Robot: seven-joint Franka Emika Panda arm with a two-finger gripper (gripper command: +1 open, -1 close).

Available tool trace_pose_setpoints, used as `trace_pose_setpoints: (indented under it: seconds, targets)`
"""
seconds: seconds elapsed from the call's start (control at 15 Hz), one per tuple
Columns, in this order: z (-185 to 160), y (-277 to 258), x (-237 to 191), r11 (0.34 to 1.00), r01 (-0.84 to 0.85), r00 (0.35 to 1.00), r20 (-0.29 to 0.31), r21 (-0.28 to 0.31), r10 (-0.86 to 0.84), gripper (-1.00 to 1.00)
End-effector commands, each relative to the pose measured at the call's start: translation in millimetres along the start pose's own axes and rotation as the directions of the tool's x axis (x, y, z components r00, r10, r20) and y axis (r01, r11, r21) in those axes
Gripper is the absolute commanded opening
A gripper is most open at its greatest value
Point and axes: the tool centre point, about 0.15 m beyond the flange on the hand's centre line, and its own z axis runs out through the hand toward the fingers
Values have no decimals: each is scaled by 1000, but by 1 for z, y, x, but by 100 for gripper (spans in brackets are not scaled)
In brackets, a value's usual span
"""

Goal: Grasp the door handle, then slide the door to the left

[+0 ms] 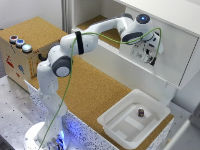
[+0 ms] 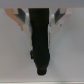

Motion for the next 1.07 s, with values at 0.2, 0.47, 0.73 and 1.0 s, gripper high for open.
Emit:
trace_pose_setpoints:
  seconds: [0.2, 0.47, 0.73, 1.0]
  targets:
    - [24, -105, 13, 989, -40, 998, -59, -139, 32, -100]
    - [25, -140, 21, 989, -20, 998, -57, -143, 12, -100]
    - [25, -175, 26, 992, -8, 999, -52, -128, 1, -100]
    - [31, -216, 33, 993, 32, 999, -41, -110, -36, -100]
